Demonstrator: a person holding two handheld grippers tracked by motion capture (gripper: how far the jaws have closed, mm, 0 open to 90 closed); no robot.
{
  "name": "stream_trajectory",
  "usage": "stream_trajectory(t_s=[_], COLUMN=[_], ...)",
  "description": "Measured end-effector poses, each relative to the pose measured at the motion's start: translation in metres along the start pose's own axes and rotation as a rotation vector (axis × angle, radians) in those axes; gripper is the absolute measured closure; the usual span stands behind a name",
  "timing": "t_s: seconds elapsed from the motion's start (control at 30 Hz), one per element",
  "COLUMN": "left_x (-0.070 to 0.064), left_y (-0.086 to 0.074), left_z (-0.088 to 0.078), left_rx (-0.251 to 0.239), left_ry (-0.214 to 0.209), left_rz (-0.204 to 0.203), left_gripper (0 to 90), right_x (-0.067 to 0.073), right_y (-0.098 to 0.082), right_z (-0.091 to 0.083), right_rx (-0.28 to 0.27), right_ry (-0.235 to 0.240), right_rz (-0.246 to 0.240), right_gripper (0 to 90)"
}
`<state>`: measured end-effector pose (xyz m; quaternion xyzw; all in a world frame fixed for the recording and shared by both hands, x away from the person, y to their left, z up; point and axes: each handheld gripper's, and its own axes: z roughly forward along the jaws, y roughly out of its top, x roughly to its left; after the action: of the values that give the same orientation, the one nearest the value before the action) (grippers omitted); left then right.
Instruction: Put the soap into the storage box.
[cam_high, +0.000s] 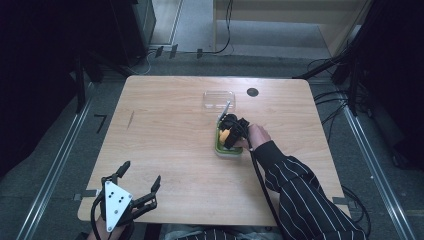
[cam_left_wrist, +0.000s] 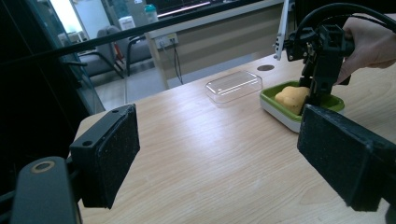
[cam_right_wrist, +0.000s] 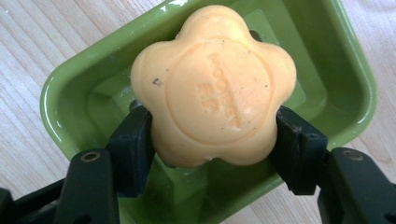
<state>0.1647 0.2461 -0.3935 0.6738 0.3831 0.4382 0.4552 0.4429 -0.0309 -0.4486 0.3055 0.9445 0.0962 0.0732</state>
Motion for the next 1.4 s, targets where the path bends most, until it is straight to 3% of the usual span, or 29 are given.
stream_trajectory(t_s=[0.37, 0.67, 1.07, 1.4], left_x=[-0.001, 0.0, 0.0, 0.0], left_y=[0.0, 0.0, 0.0, 0.0], left_z=[0.001, 0.0, 0.001, 0.001], left_rx=[0.0, -0.003, -0.006, -0.005], left_ry=[0.0, 0.001, -0.001, -0.002], left_rz=[-0.001, -0.005, -0.007, -0.005], left_gripper=[13.0, 13.0, 13.0, 13.0], right_x=[-0.001, 0.0, -0.002, 0.001], right_y=[-0.002, -0.005, -0.022, -0.043], right_z=[-0.009, -0.018, -0.034, -0.044], right_rx=[-0.037, -0.036, -0.041, -0.03], right_ry=[0.011, 0.016, 0.045, 0.044], right_rz=[-0.001, 0.019, 0.052, 0.072], right_gripper=[28.3, 14.5, 6.2, 5.2])
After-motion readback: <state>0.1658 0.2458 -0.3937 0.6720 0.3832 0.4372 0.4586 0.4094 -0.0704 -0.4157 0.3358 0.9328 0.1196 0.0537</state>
